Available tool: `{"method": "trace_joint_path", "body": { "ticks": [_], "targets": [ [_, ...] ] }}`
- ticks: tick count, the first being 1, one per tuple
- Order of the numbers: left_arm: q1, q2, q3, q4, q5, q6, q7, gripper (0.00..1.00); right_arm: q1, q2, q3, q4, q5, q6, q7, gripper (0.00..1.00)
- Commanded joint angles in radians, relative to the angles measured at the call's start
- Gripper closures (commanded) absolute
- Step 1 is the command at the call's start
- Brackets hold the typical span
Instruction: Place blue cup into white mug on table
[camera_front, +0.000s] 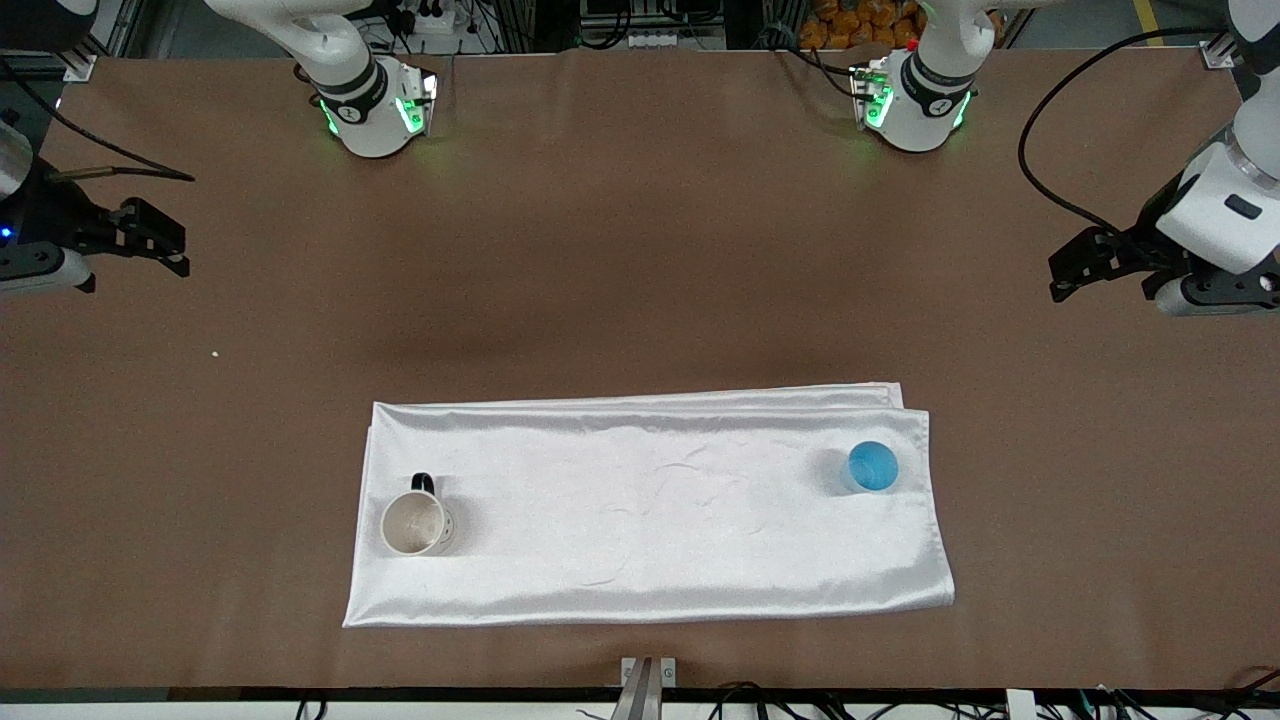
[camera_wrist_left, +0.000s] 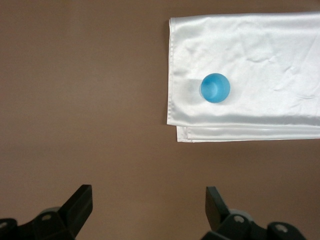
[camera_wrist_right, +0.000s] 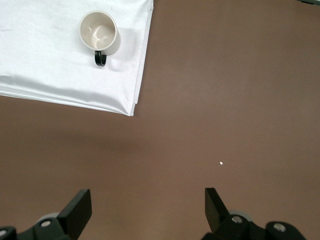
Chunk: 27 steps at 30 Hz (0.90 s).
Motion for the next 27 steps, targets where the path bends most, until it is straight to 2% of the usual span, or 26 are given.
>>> {"method": "trace_joint_path", "body": {
  "ticks": [1, 15, 27],
  "targets": [
    [0.006, -0.016, 0.002, -0.008, -0.021, -0.006, 0.026, 0.0, 0.006, 0.006, -0.001, 0.012, 0.0, -0.014, 0.019, 0.0],
    [0.009, -0.013, 0.008, -0.01, -0.027, -0.006, 0.026, 0.0, 0.006, 0.006, -0.001, 0.012, 0.0, -0.014, 0.019, 0.0],
    [0.006, 0.034, 0.008, -0.019, -0.027, -0.003, 0.025, 0.0, 0.009, 0.028, -0.001, 0.007, 0.003, -0.008, 0.019, 0.0]
  ]
}}
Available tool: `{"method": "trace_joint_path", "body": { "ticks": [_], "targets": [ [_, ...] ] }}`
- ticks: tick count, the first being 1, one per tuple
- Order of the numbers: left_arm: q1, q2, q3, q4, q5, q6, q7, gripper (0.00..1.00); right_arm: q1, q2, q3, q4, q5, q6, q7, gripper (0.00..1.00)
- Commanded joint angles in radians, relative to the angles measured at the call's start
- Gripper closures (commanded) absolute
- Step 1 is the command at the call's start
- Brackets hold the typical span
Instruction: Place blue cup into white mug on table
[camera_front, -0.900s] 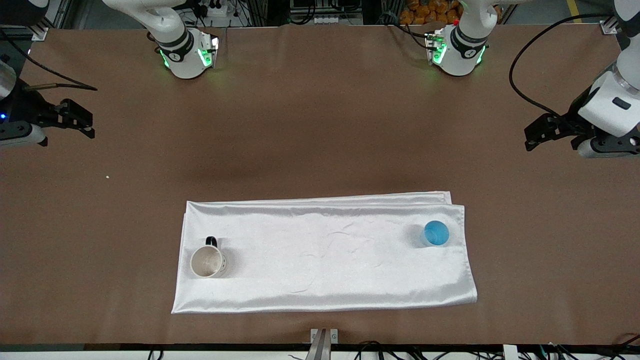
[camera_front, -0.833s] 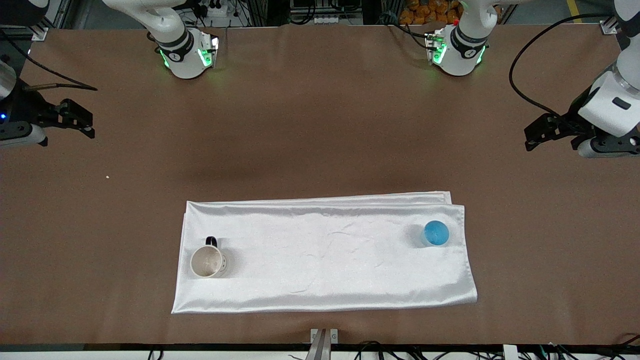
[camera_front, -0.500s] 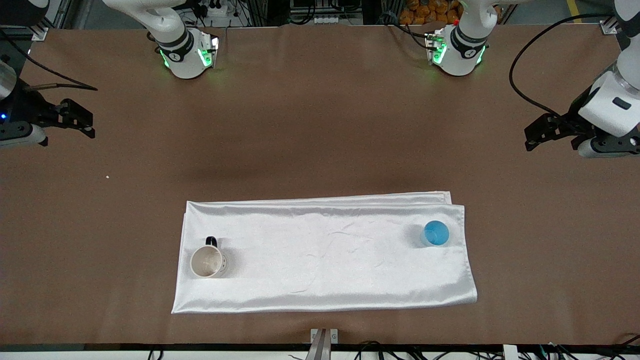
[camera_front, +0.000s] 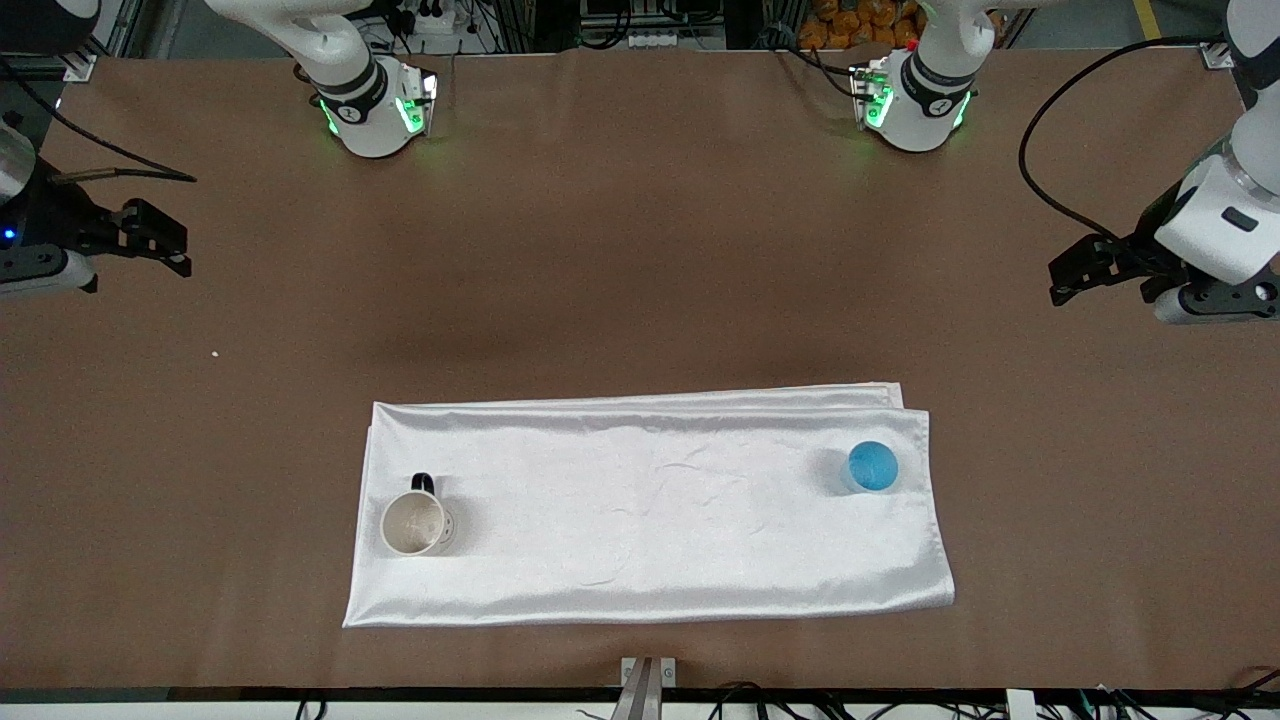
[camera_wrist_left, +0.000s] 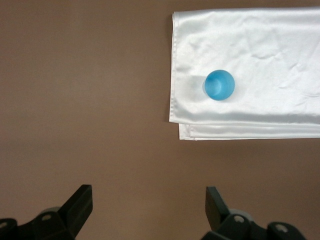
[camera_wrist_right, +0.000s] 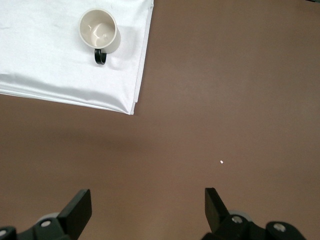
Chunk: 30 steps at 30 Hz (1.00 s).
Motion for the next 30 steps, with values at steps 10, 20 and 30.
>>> {"method": "trace_joint_path", "body": {
  "ticks": [10, 20, 30],
  "targets": [
    [0.003, 0.07, 0.001, -0.05, -0.026, 0.06, 0.023, 0.0, 0.065, 0.129, -0.001, 0.01, 0.005, 0.1, 0.019, 0.0],
    [0.001, 0.095, -0.002, -0.158, -0.026, 0.195, 0.021, 0.0, 0.136, 0.27, -0.001, 0.014, 0.005, 0.281, 0.095, 0.0],
    [-0.008, 0.17, -0.004, -0.16, -0.026, 0.265, 0.002, 0.0, 0.162, 0.398, 0.001, 0.015, 0.027, 0.479, 0.132, 0.0]
  ]
}}
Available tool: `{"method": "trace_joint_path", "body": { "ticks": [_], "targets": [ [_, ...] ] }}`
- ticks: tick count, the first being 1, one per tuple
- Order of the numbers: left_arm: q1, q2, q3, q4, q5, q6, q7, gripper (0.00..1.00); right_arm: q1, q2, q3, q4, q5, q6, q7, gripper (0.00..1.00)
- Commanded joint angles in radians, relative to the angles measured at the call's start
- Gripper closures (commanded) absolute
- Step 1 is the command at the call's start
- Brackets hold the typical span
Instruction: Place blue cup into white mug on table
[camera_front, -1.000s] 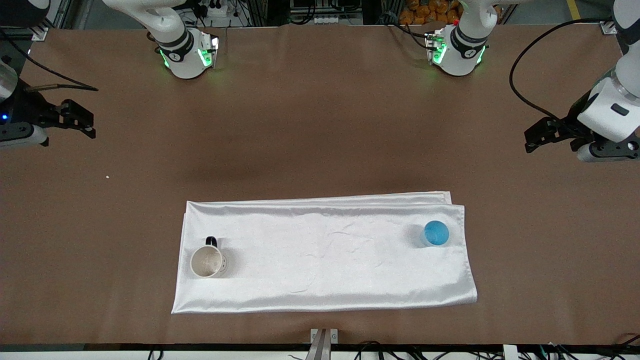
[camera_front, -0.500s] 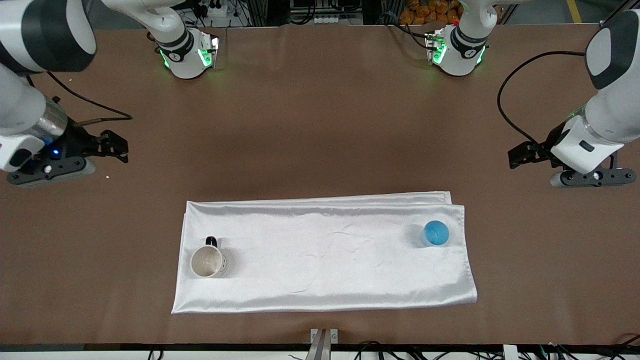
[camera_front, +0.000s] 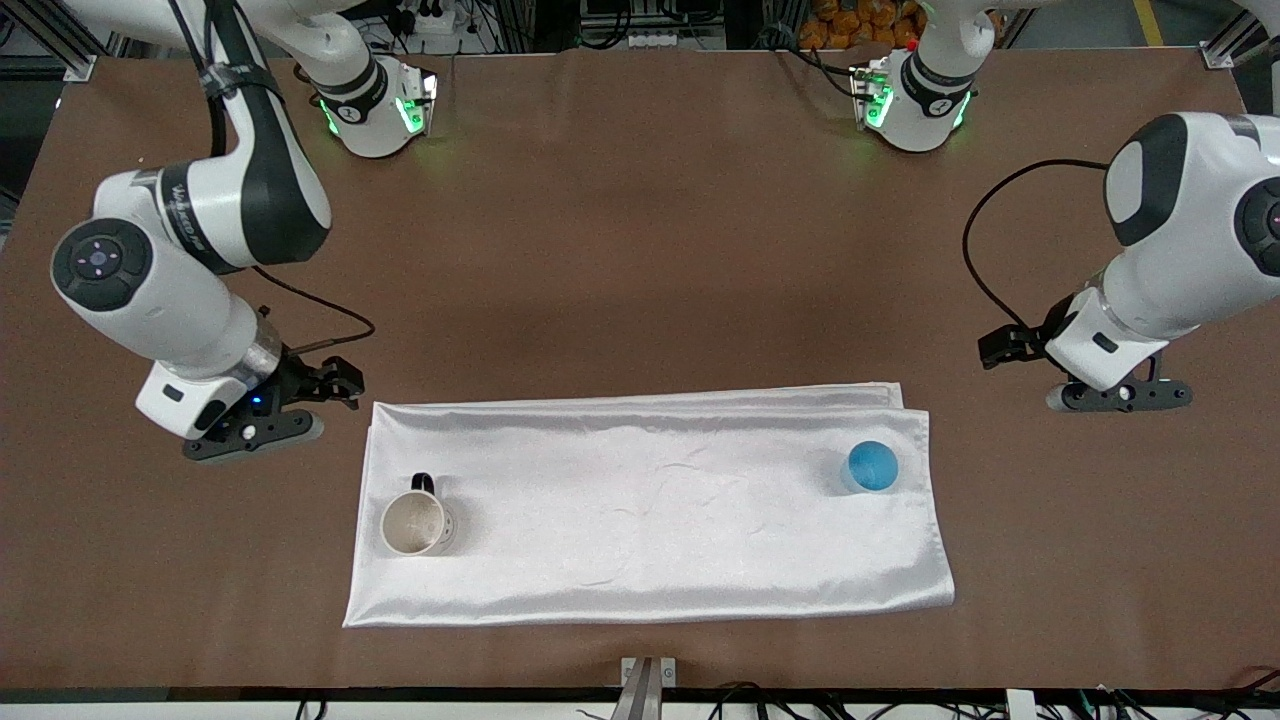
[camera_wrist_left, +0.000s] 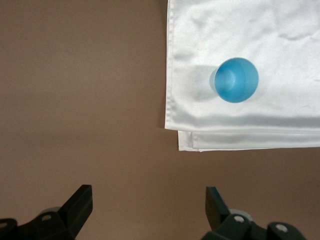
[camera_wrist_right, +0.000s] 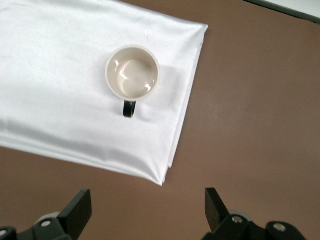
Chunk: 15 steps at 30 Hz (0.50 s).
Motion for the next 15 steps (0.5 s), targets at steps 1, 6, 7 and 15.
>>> {"method": "trace_joint_path", "body": {
  "ticks": [1, 6, 7, 15],
  "targets": [
    [-0.005, 0.03, -0.001, -0.003, -0.026, 0.043, 0.0, 0.0, 0.0, 0.067, 0.0, 0.026, 0.05, 0.082, 0.02, 0.0],
    [-0.005, 0.057, -0.002, -0.009, -0.026, 0.095, 0.0, 0.0, 0.0, 0.12, -0.002, 0.026, 0.144, 0.165, 0.017, 0.0],
    [-0.008, 0.063, -0.002, -0.01, -0.027, 0.107, -0.001, 0.0, 0.0, 0.133, -0.002, 0.027, 0.152, 0.179, 0.019, 0.0],
    [-0.048, 0.109, -0.005, -0.021, -0.018, 0.185, -0.089, 0.0, -0.003, 0.217, -0.002, 0.029, 0.164, 0.245, 0.014, 0.0]
  ]
}}
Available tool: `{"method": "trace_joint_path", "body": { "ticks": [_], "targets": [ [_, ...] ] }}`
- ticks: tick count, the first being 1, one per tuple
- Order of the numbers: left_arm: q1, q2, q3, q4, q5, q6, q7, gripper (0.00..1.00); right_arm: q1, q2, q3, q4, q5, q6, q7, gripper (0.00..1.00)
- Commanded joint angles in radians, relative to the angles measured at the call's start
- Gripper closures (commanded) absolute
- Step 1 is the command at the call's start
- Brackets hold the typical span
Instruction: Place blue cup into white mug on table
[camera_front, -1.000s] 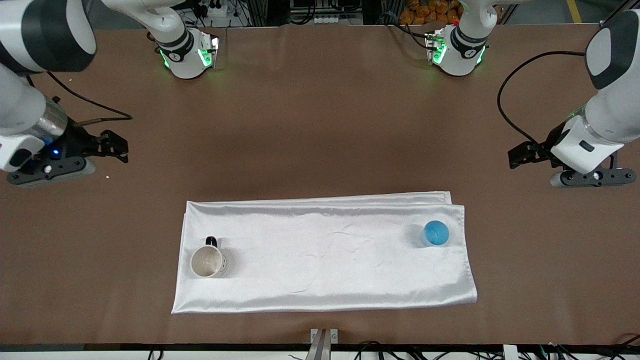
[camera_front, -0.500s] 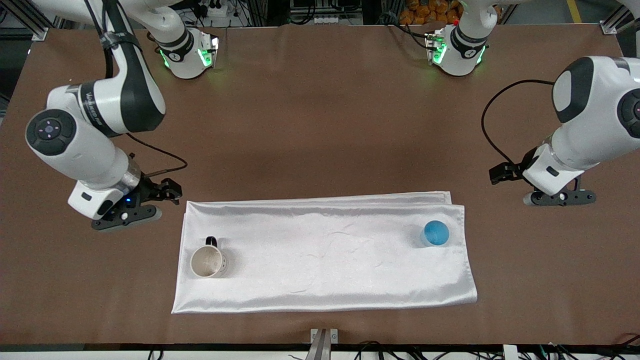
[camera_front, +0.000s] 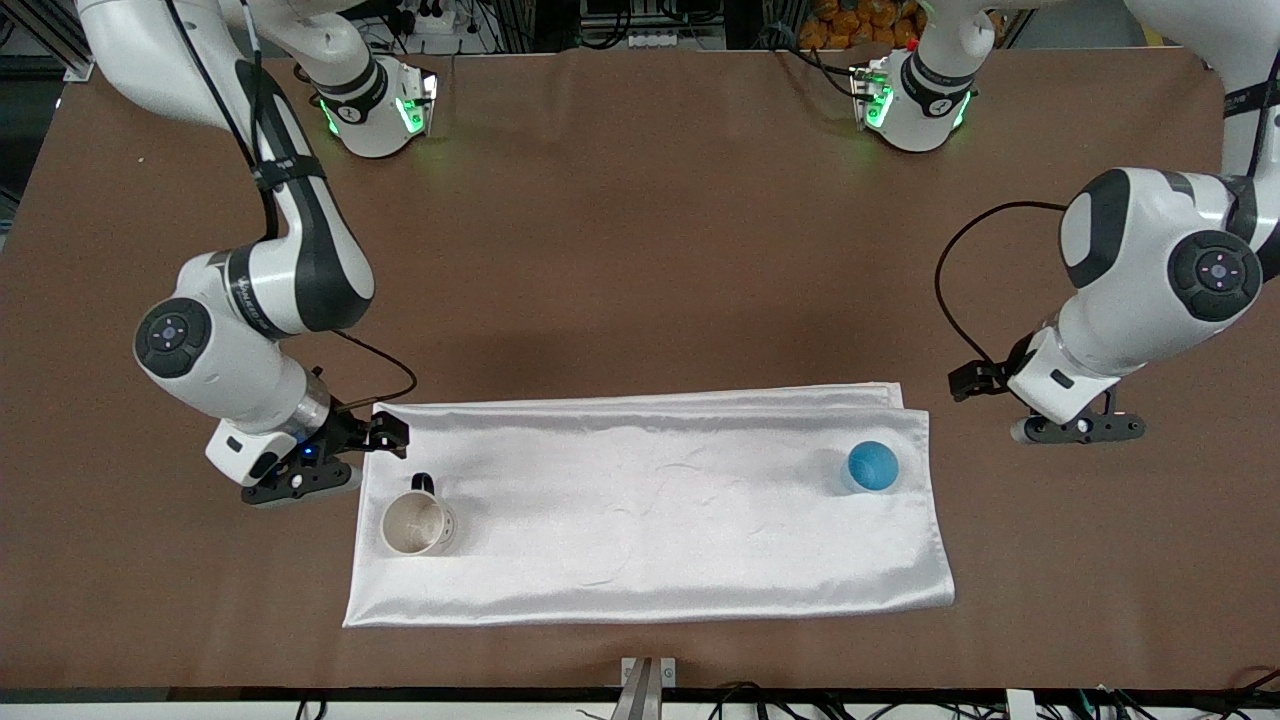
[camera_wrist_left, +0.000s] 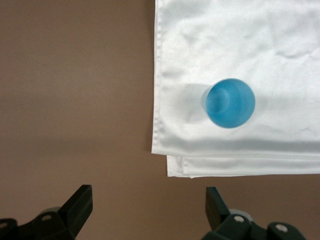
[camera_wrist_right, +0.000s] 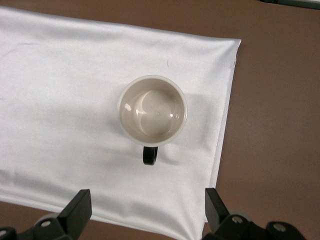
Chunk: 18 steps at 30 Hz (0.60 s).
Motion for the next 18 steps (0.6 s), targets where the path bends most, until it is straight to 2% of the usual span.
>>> {"method": "trace_joint_path", "body": {
  "ticks": [1, 8, 18],
  "targets": [
    [-0.022, 0.028, 0.0, -0.007, -0.018, 0.047, -0.042, 0.0, -0.001, 0.064, 0.001, 0.027, 0.022, 0.016, 0.009, 0.0],
    [-0.026, 0.074, 0.0, -0.007, -0.018, 0.117, -0.044, 0.0, -0.001, 0.137, 0.001, 0.03, 0.022, 0.111, 0.012, 0.0],
    [-0.046, 0.126, 0.0, -0.002, -0.018, 0.195, -0.048, 0.0, 0.001, 0.176, 0.001, 0.03, 0.025, 0.197, 0.014, 0.0]
  ]
}}
